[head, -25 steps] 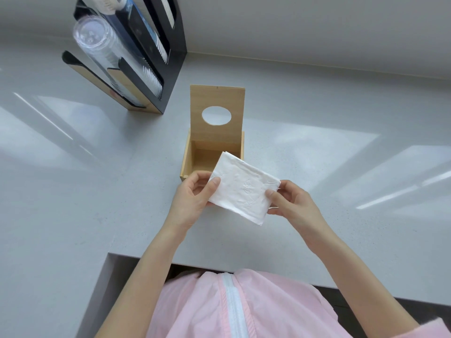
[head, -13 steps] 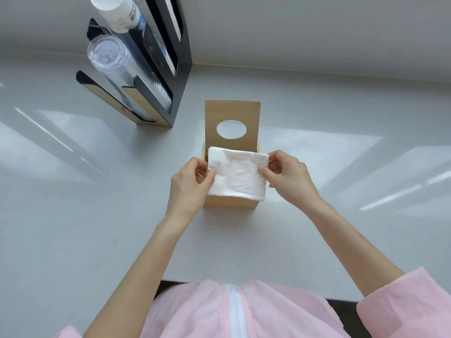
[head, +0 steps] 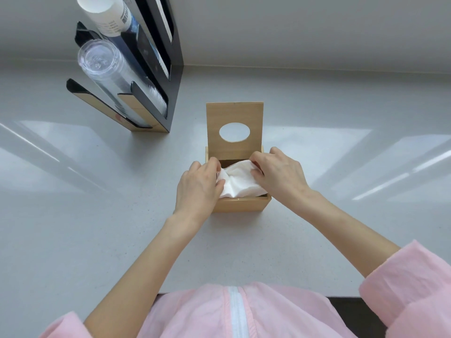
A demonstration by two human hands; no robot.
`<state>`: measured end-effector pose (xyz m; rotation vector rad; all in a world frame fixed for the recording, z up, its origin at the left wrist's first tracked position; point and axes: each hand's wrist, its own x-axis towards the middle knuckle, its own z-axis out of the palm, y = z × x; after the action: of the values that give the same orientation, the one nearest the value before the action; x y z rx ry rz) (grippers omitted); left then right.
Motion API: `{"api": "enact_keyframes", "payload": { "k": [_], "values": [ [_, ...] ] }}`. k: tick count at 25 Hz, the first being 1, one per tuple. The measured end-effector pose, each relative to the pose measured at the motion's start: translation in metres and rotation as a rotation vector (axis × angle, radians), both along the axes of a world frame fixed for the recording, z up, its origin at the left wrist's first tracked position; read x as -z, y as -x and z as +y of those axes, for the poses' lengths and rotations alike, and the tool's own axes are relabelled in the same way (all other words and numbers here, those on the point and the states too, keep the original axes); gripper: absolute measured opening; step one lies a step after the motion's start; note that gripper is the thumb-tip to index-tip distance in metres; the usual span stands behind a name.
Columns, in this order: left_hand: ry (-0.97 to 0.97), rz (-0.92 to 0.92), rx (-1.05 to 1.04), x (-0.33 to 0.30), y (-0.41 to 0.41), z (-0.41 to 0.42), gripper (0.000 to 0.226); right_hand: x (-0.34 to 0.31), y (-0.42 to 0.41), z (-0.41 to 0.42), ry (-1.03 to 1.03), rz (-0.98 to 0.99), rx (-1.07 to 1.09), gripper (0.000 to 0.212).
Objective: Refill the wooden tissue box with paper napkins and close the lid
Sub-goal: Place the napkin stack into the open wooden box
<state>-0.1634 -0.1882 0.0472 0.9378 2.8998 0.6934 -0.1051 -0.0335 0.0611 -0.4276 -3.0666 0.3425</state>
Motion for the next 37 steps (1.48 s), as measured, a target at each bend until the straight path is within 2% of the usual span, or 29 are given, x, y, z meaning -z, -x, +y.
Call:
{"api": "enact_keyframes", "payload": {
  "k": [2, 8, 12, 15, 19, 21, 24, 26, 28, 30, 33, 35, 37],
  "values": [
    [0.057, 0.027, 0.061, -0.001, 0.005, 0.001, 0.021, 0.002, 0.005, 0.000, -0.022, -0.028, -0.003, 0.013],
    [0.306, 0.129, 0.179, 0.004, 0.016, 0.013, 0.023, 0.005, 0.016, -0.003, -0.160, -0.100, -0.002, 0.007],
    [0.503, 0.184, 0.224, 0.004, 0.017, 0.016, 0.027, 0.004, 0.018, -0.006, -0.265, -0.229, -0.059, 0.017],
    [0.574, 0.185, 0.236, 0.001, 0.017, 0.017, 0.028, 0.004, 0.020, -0.006, -0.271, -0.262, -0.066, 0.021],
    [0.638, 0.187, 0.269, -0.001, 0.018, 0.017, 0.027, 0.001, 0.018, -0.004, -0.255, -0.250, -0.036, 0.028],
    [0.646, 0.173, 0.272, -0.003, 0.018, 0.017, 0.026, -0.002, 0.016, -0.005, -0.238, -0.188, -0.040, 0.022],
    [0.613, 0.185, 0.338, -0.006, 0.020, 0.018, 0.024, -0.007, 0.016, -0.011, -0.232, -0.082, -0.173, 0.017],
    [0.646, 0.144, 0.405, -0.009, 0.020, 0.019, 0.024, -0.003, 0.017, -0.017, -0.200, -0.172, -0.263, 0.024],
    [0.760, 0.088, 0.446, -0.010, 0.022, 0.020, 0.026, 0.003, 0.016, -0.020, -0.210, -0.360, -0.304, 0.021],
    [0.898, 0.022, 0.470, -0.011, 0.026, 0.024, 0.030, 0.007, 0.019, -0.021, -0.258, -0.490, -0.335, 0.032],
    [1.019, -0.062, 0.515, -0.010, 0.030, 0.028, 0.032, 0.007, 0.023, -0.020, -0.244, -0.569, -0.373, 0.037],
    [0.988, -0.085, 0.518, -0.010, 0.031, 0.027, 0.033, 0.008, 0.024, -0.019, -0.241, -0.574, -0.361, 0.034],
    [0.869, -0.083, 0.491, -0.010, 0.028, 0.024, 0.032, 0.009, 0.022, -0.017, -0.204, -0.528, -0.326, 0.027]
  ]
}}
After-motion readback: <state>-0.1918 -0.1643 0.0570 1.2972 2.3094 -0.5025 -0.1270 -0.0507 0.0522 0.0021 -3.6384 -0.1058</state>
